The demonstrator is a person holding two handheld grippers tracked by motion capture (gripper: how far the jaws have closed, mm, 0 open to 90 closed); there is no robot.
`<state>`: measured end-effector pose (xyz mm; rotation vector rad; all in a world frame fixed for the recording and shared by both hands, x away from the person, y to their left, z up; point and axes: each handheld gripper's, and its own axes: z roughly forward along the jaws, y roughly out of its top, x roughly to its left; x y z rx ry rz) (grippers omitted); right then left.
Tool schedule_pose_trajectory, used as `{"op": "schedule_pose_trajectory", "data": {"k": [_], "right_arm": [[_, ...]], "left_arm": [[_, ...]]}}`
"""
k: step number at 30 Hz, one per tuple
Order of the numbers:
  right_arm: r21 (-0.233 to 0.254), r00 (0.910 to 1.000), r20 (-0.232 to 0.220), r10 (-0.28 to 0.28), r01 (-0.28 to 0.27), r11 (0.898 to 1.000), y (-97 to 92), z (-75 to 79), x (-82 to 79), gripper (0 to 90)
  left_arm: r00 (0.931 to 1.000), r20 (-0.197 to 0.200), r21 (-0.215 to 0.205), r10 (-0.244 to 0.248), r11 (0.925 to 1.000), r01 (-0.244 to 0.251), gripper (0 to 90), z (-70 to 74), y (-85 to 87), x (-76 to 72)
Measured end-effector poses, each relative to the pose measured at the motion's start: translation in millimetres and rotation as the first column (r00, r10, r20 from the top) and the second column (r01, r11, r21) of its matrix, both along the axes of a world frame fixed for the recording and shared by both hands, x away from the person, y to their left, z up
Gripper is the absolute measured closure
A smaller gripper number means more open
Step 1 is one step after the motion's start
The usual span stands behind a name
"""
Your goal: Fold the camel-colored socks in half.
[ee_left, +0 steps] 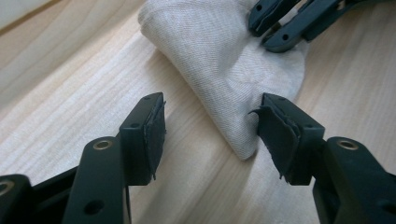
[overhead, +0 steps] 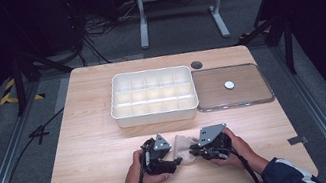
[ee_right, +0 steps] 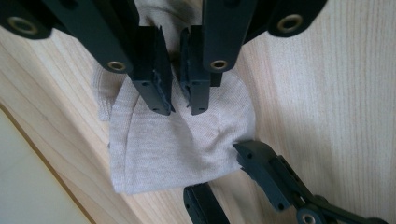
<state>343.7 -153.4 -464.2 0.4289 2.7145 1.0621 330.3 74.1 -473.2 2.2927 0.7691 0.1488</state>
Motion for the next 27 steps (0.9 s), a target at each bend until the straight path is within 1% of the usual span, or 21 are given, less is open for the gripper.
{"op": "schedule_pose_trajectory", "data": {"k": [1, 2, 3, 4, 5, 6, 7, 8, 9, 10, 11, 13, 14, 15, 17, 18, 20, 22, 23, 25, 27], "right_arm": [[0.007, 0.9997, 0.021, -0.010, 0.010, 1.000, -0.5, 3.1, -0.9, 76.0], [0.017, 0.9994, 0.032, -0.014, 0.013, 1.000, -1.0, 5.0, -1.3, 76.6], [0.032, 0.9993, 0.032, -0.018, 0.017, 0.999, -1.3, 6.9, -2.0, 77.0], [0.032, 0.9993, 0.032, -0.018, 0.017, 0.999, -1.3, 6.9, -2.0, 77.0], [0.037, 0.9988, 0.044, -0.020, 0.019, 0.999, -1.4, 8.0, -2.0, 77.7], [0.031, 0.9985, 0.051, -0.021, 0.019, 0.999, -0.9, 7.5, -1.7, 78.7], [0.017, 0.9990, 0.040, -0.018, 0.018, 1.000, 0.1, 5.8, -1.3, 79.4], [0.001, 0.9990, 0.039, -0.022, 0.022, 1.000, 1.5, 2.7, -0.6, 79.7], [-0.005, 0.9994, 0.026, -0.023, 0.023, 1.000, 2.2, 0.0, 0.2, 80.2], [0.007, 0.9995, 0.014, -0.029, 0.028, 1.000, 2.0, -1.1, 2.0, 80.3], [0.009, 0.9996, 0.007, -0.027, 0.027, 1.000, 1.8, -1.0, 3.3, 80.4], [0.016, 0.9995, -0.009, -0.032, 0.032, 0.999, 1.1, -1.8, 5.3, 80.7], [0.025, 0.9994, -0.015, -0.031, 0.031, 0.999, 1.1, -2.6, 5.4, 80.9], [0.023, 0.9995, -0.008, -0.031, 0.031, 0.999, 1.3, -3.0, 5.4, 80.9], [0.014, 0.9996, 0.002, -0.030, 0.030, 0.999, 2.2, -2.7, 4.5, 81.0], [0.014, 0.9997, 0.002, -0.026, 0.026, 1.000, 2.4, -2.7, 4.1, 81.0], [0.015, 0.9996, 0.006, -0.027, 0.027, 1.000, 2.6, -3.0, 3.8, 81.1], [0.014, 0.9995, 0.011, -0.030, 0.030, 0.999, 2.8, -3.4, 3.7, 81.1], [0.011, 0.9994, 0.018, -0.030, 0.030, 0.999, 2.9, -3.3, 3.5, 81.2], [0.006, 0.9993, 0.026, -0.025, 0.025, 1.000, 3.5, -3.2, 2.9, 81.2], [0.007, 0.9993, 0.028, -0.026, 0.026, 1.000, 3.8, -3.2, 2.8, 81.2]], "left_arm": [[0.9999, 0.016, -0.002, -0.004, 1.0000, 0.004, 43.0, -1.0, -0.5, -0.2], [0.9994, 0.035, 0.015, -0.007, 0.9999, 0.007, 43.8, -1.1, -1.0, -1.7], [0.9988, 0.048, 0.029, -0.009, 0.9995, 0.008, 45.1, -1.2, -1.6, -2.5], [0.9988, 0.048, 0.029, -0.009, 0.9995, 0.008, 45.7, -1.2, -1.6, -2.5], [0.9979, 0.064, 0.037, -0.014, 0.9992, 0.012, 45.7, -1.6, -2.4, -2.9], [0.9979, 0.063, 0.039, -0.013, 0.9992, 0.011, 45.8, -1.6, -2.5, -3.2], [0.9983, 0.059, 0.038, -0.008, 0.9993, 0.006, 45.8, -1.5, -2.0, -3.1], [0.9985, 0.054, 0.022, -0.009, 0.9997, 0.008, 45.9, -1.8, -1.3, -1.8], [0.9994, 0.034, 0.006, 0.003, 1.0000, -0.003, 46.0, -1.7, 0.4, -0.8], [0.9996, 0.027, -0.008, 0.007, 0.9999, -0.007, 45.9, -1.9, 1.5, 0.5], [0.9998, 0.008, -0.033, 0.017, 0.9993, -0.017, 45.6, -2.4, 2.4, 1.7], [0.9995, -0.016, -0.070, 0.028, 0.9971, -0.029, 43.7, -3.5, 3.5, 4.8], [0.9996, -0.012, -0.070, 0.027, 0.9972, -0.028, 42.3, -3.6, 3.4, 6.0], [0.9991, -0.018, -0.080, 0.039, 0.9960, -0.041, 41.6, -4.2, 1.2, 6.2], [0.9984, -0.019, -0.085, 0.053, 0.9949, -0.054, 41.0, -4.6, -2.2, 6.6], [0.9987, -0.010, -0.076, 0.050, 0.9958, -0.050, 40.9, -4.5, -3.3, 7.4], [0.9978, -0.010, -0.068, 0.066, 0.9955, -0.067, 41.0, -4.0, -6.9, 7.2], [0.9975, -0.006, -0.060, 0.071, 0.9957, -0.071, 41.5, -3.6, -8.3, 7.1], [0.9978, -0.009, -0.067, 0.066, 0.9955, -0.067, 42.6, -3.7, -8.7, 6.8], [0.9987, -0.027, -0.079, 0.044, 0.9958, -0.046, 52.0, -3.4, -8.0, 7.1], [0.9986, -0.042, -0.083, 0.033, 0.9959, -0.036, 57.9, -2.9, -8.0, 6.9]]}}
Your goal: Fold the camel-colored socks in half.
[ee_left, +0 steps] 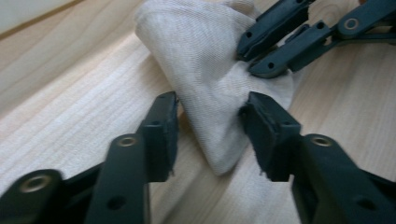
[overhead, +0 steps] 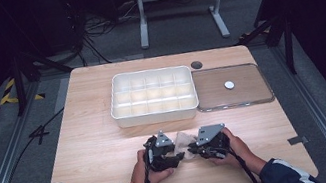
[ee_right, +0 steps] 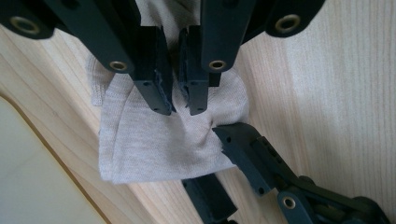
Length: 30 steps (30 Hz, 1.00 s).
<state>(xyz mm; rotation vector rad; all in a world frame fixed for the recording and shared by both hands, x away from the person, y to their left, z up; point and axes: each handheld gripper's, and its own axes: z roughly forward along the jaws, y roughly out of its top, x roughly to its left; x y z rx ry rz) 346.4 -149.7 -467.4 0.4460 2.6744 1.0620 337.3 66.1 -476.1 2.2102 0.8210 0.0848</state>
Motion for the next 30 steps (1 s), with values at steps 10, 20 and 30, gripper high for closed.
{"op": "schedule_pose_trajectory", "data": {"k": [10, 20, 30], "right_arm": [[0.001, 0.9999, 0.000, -0.011, 0.011, 1.000, 2.6, -0.2, -0.3, 81.4], [0.007, 1.0000, -0.001, -0.008, 0.008, 1.000, 10.4, -0.7, 1.9, 81.5], [0.020, 0.9995, 0.013, -0.029, 0.029, 0.999, 5.3, 5.2, 3.3, 75.6]], "left_arm": [[0.9980, 0.059, -0.042, 0.023, 0.9989, -0.021, 74.7, 5.1, 0.7, -4.8], [0.9908, 0.133, -0.081, 0.024, 0.9967, -0.014, 76.9, 12.8, -3.9, -11.1], [0.9918, 0.125, -0.054, 0.027, 0.9983, -0.020, 77.9, 11.2, 0.4, -7.4]]}}
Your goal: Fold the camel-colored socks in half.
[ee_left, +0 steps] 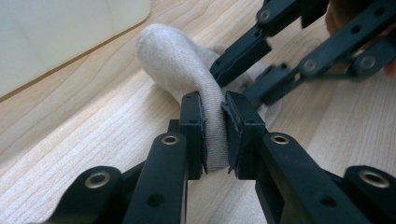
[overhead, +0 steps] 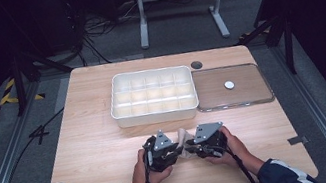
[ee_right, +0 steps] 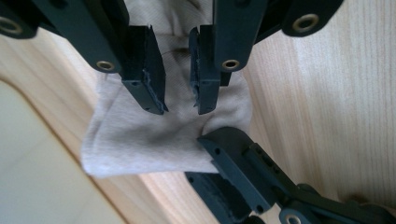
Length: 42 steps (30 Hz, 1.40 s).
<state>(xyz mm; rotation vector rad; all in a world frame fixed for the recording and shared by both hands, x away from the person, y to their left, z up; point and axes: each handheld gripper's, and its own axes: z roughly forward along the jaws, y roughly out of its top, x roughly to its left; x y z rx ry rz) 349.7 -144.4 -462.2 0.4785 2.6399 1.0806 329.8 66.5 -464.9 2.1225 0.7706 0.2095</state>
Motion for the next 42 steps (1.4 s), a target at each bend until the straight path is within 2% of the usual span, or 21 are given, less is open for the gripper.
{"op": "schedule_pose_trajectory", "data": {"k": [2, 5, 8, 10, 14, 18, 20, 21, 22, 24, 27, 29, 30, 32, 35, 37, 40, 42], "right_arm": [[0.003, 0.9997, 0.017, -0.015, 0.015, 1.000, -5.2, 3.6, -0.2, 78.8], [-0.006, 0.9994, 0.004, -0.033, 0.033, 0.999, -10.0, 2.1, 2.3, 81.0], [-0.016, 0.9994, -0.001, -0.035, 0.035, 0.999, -7.5, -2.1, 3.3, 81.6], [-0.029, 0.9994, 0.004, -0.034, 0.034, 0.999, -5.1, -2.8, 3.0, 81.9], [-0.018, 0.9990, -0.002, -0.044, 0.044, 0.999, -3.1, -4.6, 2.6, 82.1], [-0.019, 0.9989, 0.002, -0.048, 0.048, 0.999, -2.1, -5.0, 2.2, 81.5], [-0.001, 0.9990, -0.014, -0.042, 0.042, 0.999, -4.2, -4.3, 2.8, 75.4], [0.017, 0.9992, -0.025, -0.029, 0.030, 0.999, -6.5, -2.1, 3.0, 73.2], [0.032, 0.9995, -0.023, -0.021, 0.022, 0.999, -9.9, 0.7, 3.6, 73.3], [0.042, 0.9992, -0.011, -0.040, 0.040, 0.998, -15.3, 5.9, 4.1, 73.3], [0.029, 0.9984, -0.003, -0.057, 0.057, 0.998, -22.9, 9.4, 4.1, 71.3], [-0.001, 0.9978, 0.000, -0.066, 0.066, 0.998, -27.3, 7.7, 4.7, 69.9], [0.000, 0.9971, -0.002, -0.076, 0.076, 0.997, -29.7, 7.4, 5.4, 69.6], [0.030, 0.9952, -0.032, -0.092, 0.093, 0.995, -34.5, 6.8, 7.9, 70.6], [0.019, 0.9955, -0.041, -0.085, 0.086, 0.996, -31.9, 3.2, 7.5, 72.2], [-0.006, 0.9962, -0.042, -0.076, 0.076, 0.997, -27.3, -1.6, 6.5, 73.7], [0.001, 0.9950, -0.050, -0.087, 0.087, 0.996, -23.8, -7.0, 7.5, 76.0], [-0.004, 0.9955, -0.046, -0.083, 0.083, 0.997, -22.0, -7.0, 6.8, 76.5]], "left_arm": [[1.0000, 0.002, 0.002, 0.004, 1.0000, -0.004, 77.8, -0.4, 1.0, 1.2], [1.0000, -0.004, -0.004, 0.009, 1.0000, -0.009, 77.7, -0.5, 1.9, 2.2], [0.9999, 0.010, 0.004, 0.010, 0.9999, -0.010, 77.2, 0.5, -1.0, 1.0], [0.9995, 0.030, 0.010, -0.002, 0.9999, 0.002, 76.2, 2.1, -4.1, 0.0], [0.9973, 0.072, 0.030, -0.018, 0.9994, 0.016, 75.2, 5.7, -12.6, -3.8], [0.9975, 0.066, 0.041, -0.025, 0.9989, 0.023, 75.5, 5.7, -17.1, -4.3], [0.9987, 0.049, 0.035, -0.015, 0.9993, 0.013, 76.1, 4.8, -15.3, -3.1], [0.9985, 0.053, 0.045, -0.012, 0.9990, 0.009, 76.3, 5.1, -13.1, -1.8], [0.9988, 0.049, 0.046, -0.003, 0.9990, 0.001, 76.6, 4.8, -11.7, -0.8], [0.9992, 0.038, 0.033, 0.010, 0.9994, -0.011, 77.0, 3.9, -9.5, 0.6], [0.9992, 0.039, 0.034, 0.010, 0.9993, -0.011, 77.1, 4.3, -8.5, 0.5], [0.9991, 0.043, 0.039, 0.008, 0.9992, -0.010, 77.2, 5.2, -8.6, 0.0], [0.9990, 0.044, 0.036, 0.003, 0.9994, -0.004, 77.2, 5.3, -8.5, 0.2], [0.9990, 0.044, 0.036, 0.002, 0.9993, -0.004, 77.1, 5.3, -8.6, 0.2], [0.9990, 0.044, 0.029, 0.001, 0.9996, -0.002, 77.0, 5.1, -9.3, 0.0], [0.9991, 0.043, 0.023, 0.000, 0.9997, -0.001, 76.7, 4.8, -9.4, 0.2], [0.9989, 0.047, 0.016, 0.003, 0.9999, -0.004, 76.0, 6.0, -9.2, 0.1], [0.9980, 0.062, 0.023, -0.006, 0.9997, 0.005, 76.0, 7.2, -10.1, 0.3]]}}
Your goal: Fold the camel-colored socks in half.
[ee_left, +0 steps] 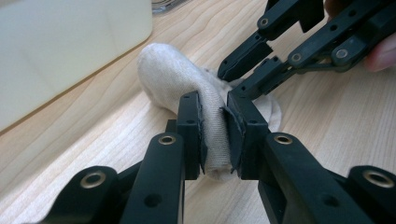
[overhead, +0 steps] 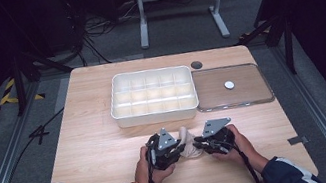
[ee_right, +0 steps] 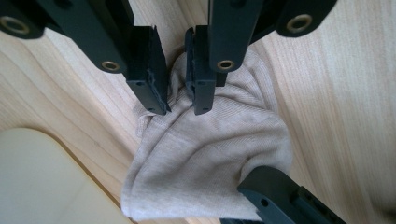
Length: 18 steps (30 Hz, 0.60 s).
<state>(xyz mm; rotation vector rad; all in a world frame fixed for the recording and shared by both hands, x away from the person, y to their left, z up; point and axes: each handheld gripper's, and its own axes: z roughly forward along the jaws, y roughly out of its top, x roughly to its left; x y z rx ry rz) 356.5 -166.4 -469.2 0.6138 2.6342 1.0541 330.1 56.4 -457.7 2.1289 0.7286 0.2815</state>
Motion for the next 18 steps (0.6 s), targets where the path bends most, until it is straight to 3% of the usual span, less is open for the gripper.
{"op": "schedule_pose_trajectory", "data": {"k": [9, 14, 15, 18], "right_arm": [[-0.025, 0.9994, 0.035, -0.003, 0.004, 1.000, 5.5, -0.9, -3.5, 79.6], [0.014, 0.9998, -0.007, -0.016, 0.016, 1.000, 0.4, -2.5, 0.2, 76.6], [0.001, 0.9999, 0.001, -0.017, 0.017, 1.000, -1.0, -0.9, 0.4, 73.1], [0.011, 0.9996, 0.006, -0.029, 0.028, 1.000, -8.2, 4.8, 1.4, 73.3]], "left_arm": [[0.9979, 0.031, 0.018, -0.057, 0.9983, 0.056, 76.2, -0.9, -15.2, -5.0], [0.9975, 0.026, 0.013, -0.066, 0.9977, 0.066, 76.2, -4.7, -19.2, -4.7], [0.9972, 0.027, 0.011, -0.069, 0.9976, 0.069, 76.3, -4.5, -19.0, -4.8], [0.9975, 0.025, 0.010, -0.065, 0.9978, 0.065, 76.4, -4.4, -18.0, -4.8]]}}
